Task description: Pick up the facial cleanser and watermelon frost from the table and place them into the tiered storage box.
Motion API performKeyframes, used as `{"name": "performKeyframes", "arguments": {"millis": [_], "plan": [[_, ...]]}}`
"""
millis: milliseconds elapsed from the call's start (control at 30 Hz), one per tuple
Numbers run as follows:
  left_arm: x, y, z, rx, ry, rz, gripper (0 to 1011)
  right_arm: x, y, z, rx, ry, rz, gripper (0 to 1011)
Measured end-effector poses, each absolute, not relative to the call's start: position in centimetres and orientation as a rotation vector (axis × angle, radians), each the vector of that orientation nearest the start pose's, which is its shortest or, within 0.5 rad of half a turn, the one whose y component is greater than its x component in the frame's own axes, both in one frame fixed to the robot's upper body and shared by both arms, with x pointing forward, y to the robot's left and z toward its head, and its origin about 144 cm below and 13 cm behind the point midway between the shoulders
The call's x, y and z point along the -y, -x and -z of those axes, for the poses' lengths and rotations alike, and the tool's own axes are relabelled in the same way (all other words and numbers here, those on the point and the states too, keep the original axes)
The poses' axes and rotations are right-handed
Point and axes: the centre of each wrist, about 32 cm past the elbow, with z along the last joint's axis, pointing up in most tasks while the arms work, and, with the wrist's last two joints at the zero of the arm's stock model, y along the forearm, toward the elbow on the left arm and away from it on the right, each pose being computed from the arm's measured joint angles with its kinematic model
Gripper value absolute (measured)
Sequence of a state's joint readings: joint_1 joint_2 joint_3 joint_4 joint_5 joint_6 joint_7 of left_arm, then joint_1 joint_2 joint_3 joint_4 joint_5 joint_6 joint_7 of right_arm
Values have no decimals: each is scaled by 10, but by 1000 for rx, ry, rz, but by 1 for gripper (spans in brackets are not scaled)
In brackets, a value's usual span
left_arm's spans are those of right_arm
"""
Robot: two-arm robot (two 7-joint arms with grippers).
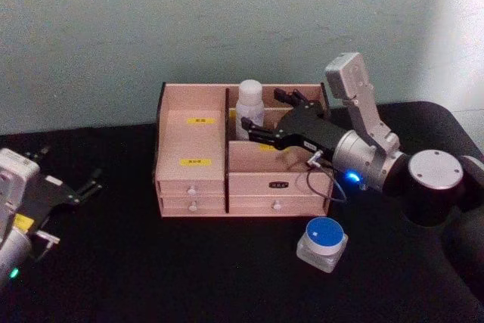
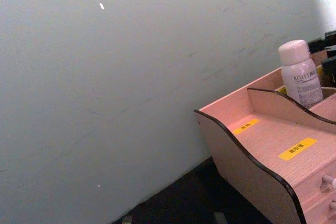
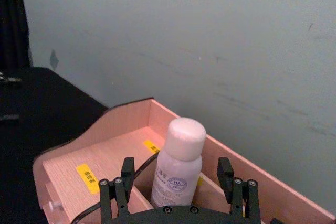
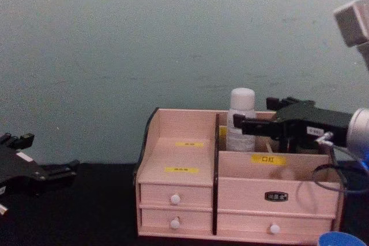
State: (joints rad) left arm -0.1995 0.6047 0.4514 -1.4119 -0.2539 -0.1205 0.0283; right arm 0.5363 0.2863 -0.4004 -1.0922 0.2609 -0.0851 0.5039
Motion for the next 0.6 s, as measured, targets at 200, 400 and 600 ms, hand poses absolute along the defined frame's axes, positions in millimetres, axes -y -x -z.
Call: {"name": "performKeyframes", "arguments": {"millis": [200, 400, 600], "plan": [[-310, -489, -1140, 285, -304, -1248, 1001, 253, -583, -1189, 159, 92, 840, 1003], [-310, -489, -1140, 285, -305, -1248, 1001, 267, -565, -1195, 172, 59, 805, 1003], [-310, -489, -1140, 285, -304, -1248, 1001, 282, -545, -1197, 169, 39, 767, 1003]]}}
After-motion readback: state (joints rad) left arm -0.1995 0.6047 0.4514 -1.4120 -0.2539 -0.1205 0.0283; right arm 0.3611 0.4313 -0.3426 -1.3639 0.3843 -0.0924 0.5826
